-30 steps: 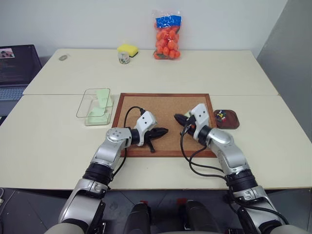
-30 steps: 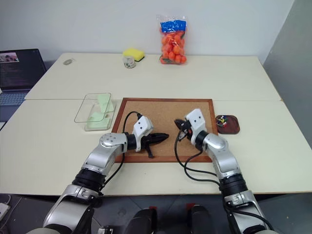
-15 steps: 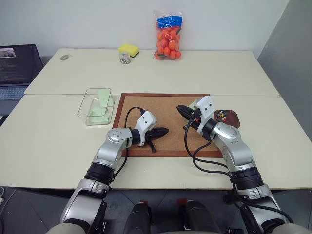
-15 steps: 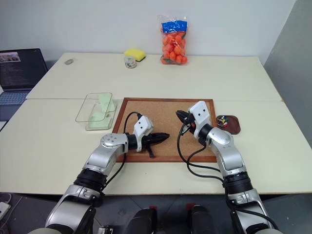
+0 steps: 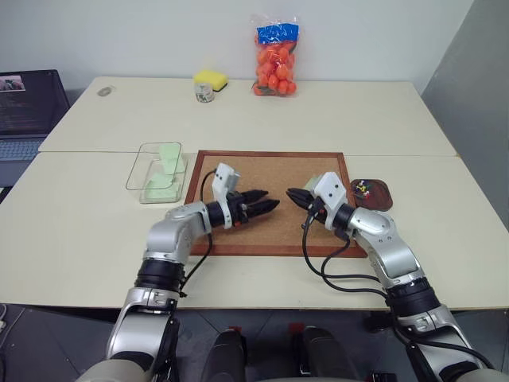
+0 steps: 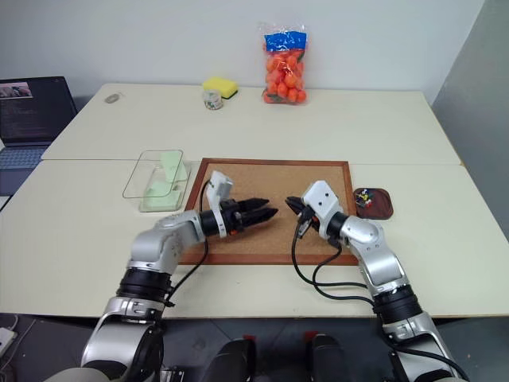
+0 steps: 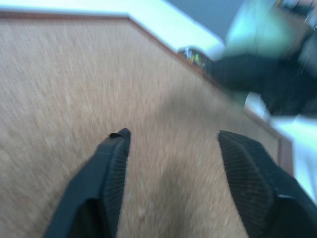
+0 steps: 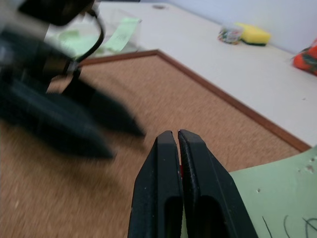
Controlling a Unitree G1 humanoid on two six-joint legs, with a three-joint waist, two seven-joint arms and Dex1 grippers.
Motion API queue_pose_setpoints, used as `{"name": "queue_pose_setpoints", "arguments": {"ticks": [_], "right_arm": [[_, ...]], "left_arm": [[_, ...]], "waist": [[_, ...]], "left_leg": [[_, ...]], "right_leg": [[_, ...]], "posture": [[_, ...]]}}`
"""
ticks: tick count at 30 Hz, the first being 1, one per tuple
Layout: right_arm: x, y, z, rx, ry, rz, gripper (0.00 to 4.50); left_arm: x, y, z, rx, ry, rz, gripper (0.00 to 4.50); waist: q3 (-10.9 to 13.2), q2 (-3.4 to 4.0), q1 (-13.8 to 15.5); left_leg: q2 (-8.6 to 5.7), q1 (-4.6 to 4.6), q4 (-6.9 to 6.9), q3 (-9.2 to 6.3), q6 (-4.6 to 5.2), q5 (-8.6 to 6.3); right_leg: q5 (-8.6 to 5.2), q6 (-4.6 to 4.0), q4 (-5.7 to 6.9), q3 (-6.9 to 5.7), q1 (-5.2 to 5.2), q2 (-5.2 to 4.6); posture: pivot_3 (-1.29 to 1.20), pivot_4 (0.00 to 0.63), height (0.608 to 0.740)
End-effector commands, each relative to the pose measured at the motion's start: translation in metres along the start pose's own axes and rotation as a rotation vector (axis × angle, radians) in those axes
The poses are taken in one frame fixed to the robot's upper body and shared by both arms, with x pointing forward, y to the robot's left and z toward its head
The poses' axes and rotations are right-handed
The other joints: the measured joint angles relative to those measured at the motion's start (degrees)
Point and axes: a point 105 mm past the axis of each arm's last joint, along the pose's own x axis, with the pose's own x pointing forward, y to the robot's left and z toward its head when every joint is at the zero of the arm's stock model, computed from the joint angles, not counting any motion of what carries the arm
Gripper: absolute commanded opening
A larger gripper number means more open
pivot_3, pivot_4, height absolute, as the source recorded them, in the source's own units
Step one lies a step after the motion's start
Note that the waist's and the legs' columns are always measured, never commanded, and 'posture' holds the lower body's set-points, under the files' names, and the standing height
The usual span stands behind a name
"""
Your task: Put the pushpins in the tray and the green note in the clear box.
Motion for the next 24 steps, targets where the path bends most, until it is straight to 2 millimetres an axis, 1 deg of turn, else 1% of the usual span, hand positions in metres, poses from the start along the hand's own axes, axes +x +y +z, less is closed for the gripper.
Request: {"name": "queue_pose_setpoints", "arguments": {"ticks": [1,4,9,13,19,20,21,24], "right_arm": [[-0.005,0.009,0.019,-0.15,-0.073,0.103,0.0],[-0.008,0.016,0.025,-0.198,-0.103,0.175,0.0],[-0.012,0.035,0.034,-0.258,-0.156,0.303,0.0],[-0.01,0.05,0.043,-0.289,-0.197,0.378,0.0],[-0.007,0.051,0.053,-0.316,-0.221,0.392,0.0],[-0.007,0.051,0.054,-0.317,-0.223,0.392,0.0],[-0.007,0.051,0.054,-0.317,-0.224,0.391,0.0],[-0.008,0.05,0.054,-0.319,-0.225,0.39,0.0]], "left_arm": [[-0.002,-0.017,0.036,0.061,-0.046,-0.103,3.96],[0.002,-0.025,0.038,0.094,-0.004,-0.154,4.47],[0.009,-0.04,0.039,0.116,0.058,-0.265,4.47],[0.015,-0.051,0.038,0.143,0.11,-0.361,4.47],[0.017,-0.059,0.031,0.144,0.17,-0.436,4.47],[0.017,-0.059,0.029,0.146,0.18,-0.44,4.12],[0.016,-0.059,0.027,0.147,0.19,-0.442,4.03],[0.015,-0.058,0.023,0.146,0.209,-0.447,3.36]], "waist": [[0.0,-0.02,0.0],[0.0,-0.03,0.0],[0.0,-0.05,0.0],[0.1,-0.07,0.0],[0.1,-0.07,0.0],[0.1,-0.07,0.0],[0.1,-0.07,0.0],[0.1,-0.07,0.0]], "left_leg": [[0.0,0.01,0.0,0.0,0.0,0.0],[0.0,0.01,-0.01,0.0,-0.01,0.0],[0.0,0.01,0.0,0.01,-0.01,0.0],[0.01,0.01,0.0,-0.01,-0.01,0.01],[0.01,0.02,0.0,0.0,-0.01,0.01],[0.01,0.02,0.0,0.0,-0.01,0.01],[0.01,0.02,0.0,-0.01,-0.01,0.01],[0.01,0.01,0.0,-0.01,-0.01,0.01]], "right_leg": [[0.0,0.0,0.0,0.0,0.0,0.0],[0.0,0.0,-0.01,0.0,0.0,0.01],[0.0,0.0,-0.02,0.01,0.01,0.01],[0.0,0.0,-0.01,-0.01,0.01,0.02],[0.0,0.0,-0.01,0.01,0.0,0.02],[0.0,0.0,0.0,0.01,0.0,0.02],[0.0,0.0,0.0,0.01,0.0,0.02],[0.0,0.0,0.0,0.01,0.0,0.02]], "posture": [[0.0,0.15,0.74],[0.0,0.15,0.74],[0.0,0.15,0.74],[0.0,0.15,0.74],[0.0,0.15,0.74],[0.0,0.15,0.74],[0.0,0.15,0.74],[0.0,0.15,0.74]]}}
